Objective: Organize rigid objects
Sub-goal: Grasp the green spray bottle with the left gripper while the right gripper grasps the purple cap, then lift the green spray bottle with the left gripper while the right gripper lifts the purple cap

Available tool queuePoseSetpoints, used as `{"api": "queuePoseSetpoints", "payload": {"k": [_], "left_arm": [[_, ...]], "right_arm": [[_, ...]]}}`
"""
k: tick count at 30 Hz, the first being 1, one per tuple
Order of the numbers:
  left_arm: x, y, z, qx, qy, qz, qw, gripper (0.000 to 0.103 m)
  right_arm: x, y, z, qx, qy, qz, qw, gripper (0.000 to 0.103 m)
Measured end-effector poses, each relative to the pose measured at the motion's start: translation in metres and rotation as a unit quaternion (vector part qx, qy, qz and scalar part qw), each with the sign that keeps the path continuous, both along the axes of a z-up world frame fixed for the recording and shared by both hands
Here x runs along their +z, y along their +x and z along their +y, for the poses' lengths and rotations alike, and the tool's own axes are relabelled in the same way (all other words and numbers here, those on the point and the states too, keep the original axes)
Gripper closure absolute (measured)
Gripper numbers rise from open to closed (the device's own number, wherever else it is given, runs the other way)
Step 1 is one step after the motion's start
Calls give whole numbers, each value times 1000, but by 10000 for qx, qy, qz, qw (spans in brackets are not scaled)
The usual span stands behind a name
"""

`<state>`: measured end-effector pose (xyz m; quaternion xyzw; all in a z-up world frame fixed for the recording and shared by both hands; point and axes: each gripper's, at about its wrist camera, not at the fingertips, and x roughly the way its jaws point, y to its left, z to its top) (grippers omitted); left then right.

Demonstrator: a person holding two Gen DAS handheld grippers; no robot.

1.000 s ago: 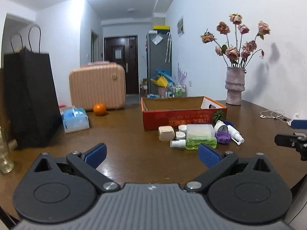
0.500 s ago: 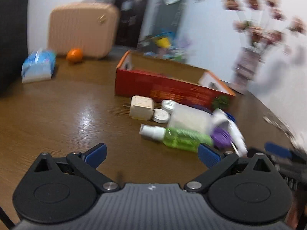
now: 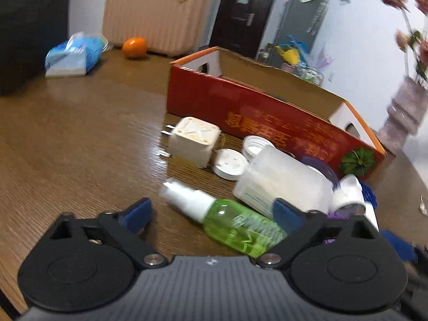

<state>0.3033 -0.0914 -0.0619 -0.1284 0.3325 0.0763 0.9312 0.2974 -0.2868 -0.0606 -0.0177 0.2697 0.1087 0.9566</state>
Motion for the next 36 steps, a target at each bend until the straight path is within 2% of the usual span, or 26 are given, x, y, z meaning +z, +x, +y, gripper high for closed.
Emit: {"api": "queuePoseSetpoints", "payload": {"k": [3, 5, 6, 8, 11, 12, 14, 16, 20, 22, 25, 30, 34, 36], "left_arm": [[-3, -8, -14, -319, 487, 1, 9983, 25], [-3, -15, -20, -509, 652, -37, 9966, 34], [-4, -18, -22, -600, 710, -60, 9957, 39], [-5, -23, -26, -838, 796, -131, 9932, 59], [-4, -32, -24, -1077, 856, -142, 9904, 71], [-4, -37, -21, -1114, 879, -136, 9898, 71], [-4, -47, -14, -1197, 900, -120, 9886, 72], [-3, -56, -4, -1338, 970, -123, 9862, 72], [-3, -73, 19, -1483, 1195, -182, 9815, 71], [-5, -79, 27, -1621, 1403, -228, 9765, 71], [-5, -84, 34, -1609, 1608, -273, 9734, 70], [-4, -87, 43, -1662, 1584, -327, 9727, 71], [-3, -95, 55, -1740, 1410, -396, 9738, 72], [1, -101, 60, -1758, 1306, -536, 9743, 72]], "right_arm": [[-1, 4, -4, -53, 4, 71, 10000, 45], [-2, 5, -9, -121, 79, 118, 9998, 48], [-2, 6, -12, -172, 134, 134, 9997, 48], [0, 9, -18, -183, 296, 194, 9992, 50], [0, 23, -23, -221, 456, 378, 9980, 57], [0, 25, -24, -256, 447, 380, 9979, 59], [-3, 28, -26, -303, 500, 455, 9973, 71], [-4, 25, -29, -350, 619, 526, 9961, 72], [-3, -1, -28, -380, 535, 503, 9966, 76], [-4, -18, -24, -349, 486, 504, 9969, 76], [-4, -45, -12, -232, 380, 449, 9980, 76], [-1, -66, 11, -278, 346, 258, 9987, 73], [13, -82, 17, -388, 290, -62, 9988, 73], [23, -96, 20, -277, 293, -261, 9988, 69]]}}
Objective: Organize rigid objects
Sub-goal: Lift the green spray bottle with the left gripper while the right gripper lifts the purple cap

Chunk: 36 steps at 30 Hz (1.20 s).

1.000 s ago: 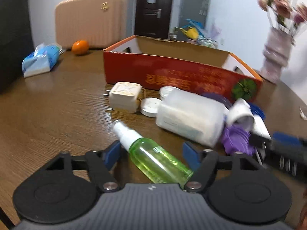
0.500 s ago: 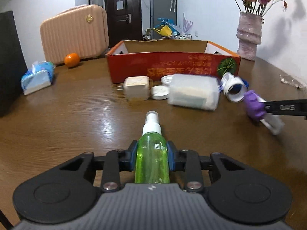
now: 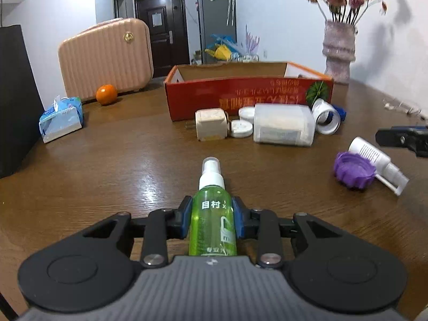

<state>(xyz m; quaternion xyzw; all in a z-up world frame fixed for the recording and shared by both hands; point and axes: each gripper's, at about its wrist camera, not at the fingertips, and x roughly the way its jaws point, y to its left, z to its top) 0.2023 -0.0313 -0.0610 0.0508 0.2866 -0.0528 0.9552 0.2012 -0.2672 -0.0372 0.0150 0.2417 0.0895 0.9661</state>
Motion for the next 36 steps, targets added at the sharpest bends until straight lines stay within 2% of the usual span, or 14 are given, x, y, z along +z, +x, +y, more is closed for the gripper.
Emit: {"api": "queuePoseSetpoints", "payload": {"k": [2, 3, 6, 11, 14, 17, 20, 28, 36], "left_arm": [[5, -4, 5, -13, -185, -203, 9996, 72], [9, -6, 8, -28, -327, -361, 9988, 72], [17, -14, 16, -75, -706, -818, 9941, 72], [21, -19, 17, -168, -737, -974, 9924, 71], [28, -28, 26, -239, -1054, -1166, 9873, 72], [29, -33, 25, -283, -836, -1319, 9873, 72], [22, -27, 22, -222, -669, -1160, 9907, 72], [18, -12, 15, -387, -373, -1132, 9921, 71], [16, 0, 17, -425, -399, -794, 9951, 72]], "right_arm": [[6, -9, 6, 292, 35, -13, 9996, 49], [5, -13, 11, 455, -10, 78, 9989, 45], [-2, -16, 28, 556, -272, 416, 9972, 44], [-14, -3, 34, 317, -284, 638, 9971, 45], [-18, 5, 37, 273, -324, 658, 9969, 45], [-22, 14, 43, 271, -472, 660, 9963, 46], [-25, 24, 46, 281, -473, 687, 9961, 51], [-24, 27, 51, 450, -371, 658, 9961, 51], [-18, 22, 50, 529, -304, 575, 9965, 51]]}}
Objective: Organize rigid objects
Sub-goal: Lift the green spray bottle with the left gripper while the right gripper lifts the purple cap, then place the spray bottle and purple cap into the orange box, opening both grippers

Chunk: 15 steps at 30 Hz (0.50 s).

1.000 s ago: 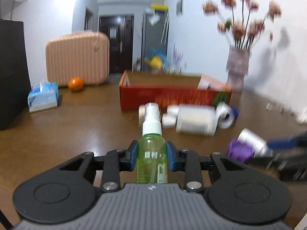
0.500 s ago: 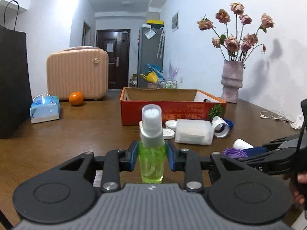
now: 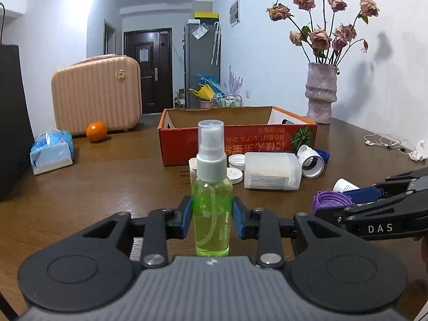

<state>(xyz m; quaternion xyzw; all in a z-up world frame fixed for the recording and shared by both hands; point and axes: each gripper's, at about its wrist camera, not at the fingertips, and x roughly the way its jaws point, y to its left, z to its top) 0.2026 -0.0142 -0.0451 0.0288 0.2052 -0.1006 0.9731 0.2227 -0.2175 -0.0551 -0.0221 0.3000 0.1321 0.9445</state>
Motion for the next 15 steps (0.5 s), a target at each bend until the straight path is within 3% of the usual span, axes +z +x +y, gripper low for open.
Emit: {"api": "queuePoseSetpoints", "payload": {"k": [5, 9, 15], "left_arm": [[7, 11, 2, -20, -132, 123, 9998, 72], [32, 28, 2, -168, -218, -139, 9995, 72], [89, 108, -3, -440, -370, -273, 9980, 72]], "right_arm": [[13, -2, -5, 9, 132, -203, 9997, 51], [32, 4, -13, 50, 252, -429, 9988, 51], [68, 54, -32, 307, 547, -572, 9964, 51]]}}
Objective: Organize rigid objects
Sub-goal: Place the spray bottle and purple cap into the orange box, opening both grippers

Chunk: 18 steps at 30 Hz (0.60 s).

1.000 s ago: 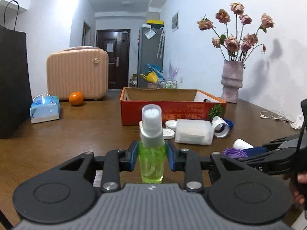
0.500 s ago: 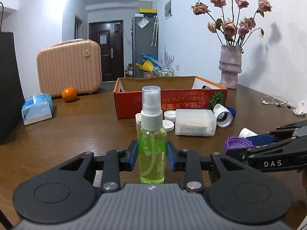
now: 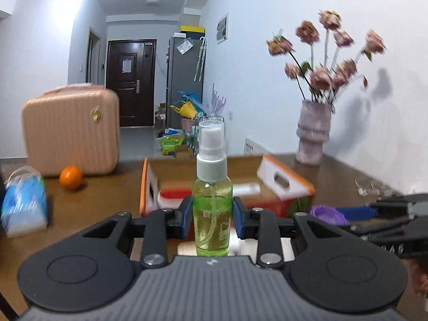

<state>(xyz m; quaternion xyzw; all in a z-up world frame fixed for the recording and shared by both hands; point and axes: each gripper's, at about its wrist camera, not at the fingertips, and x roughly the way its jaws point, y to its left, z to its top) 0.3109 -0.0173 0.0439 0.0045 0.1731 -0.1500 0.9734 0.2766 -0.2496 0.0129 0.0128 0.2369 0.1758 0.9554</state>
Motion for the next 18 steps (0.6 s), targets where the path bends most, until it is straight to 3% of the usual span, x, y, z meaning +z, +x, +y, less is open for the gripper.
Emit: {"api": "queuePoseSetpoints", "payload": {"k": [4, 7, 13, 18], "left_arm": [[19, 75, -15, -37, 13, -56, 10000, 72], [18, 139, -24, 104, 33, 173, 9998, 72], [-14, 254, -26, 610, 264, 611, 9959, 72], [-44, 308, -30, 842, 664, 1253, 9863, 72]], "right_arm": [[23, 70, -13, 19, -106, 24, 9999, 51], [31, 137, -25, -80, -164, 269, 9995, 51], [20, 268, -35, -282, -479, 940, 9940, 51], [-7, 348, -28, -395, -921, 1501, 9836, 51]]}}
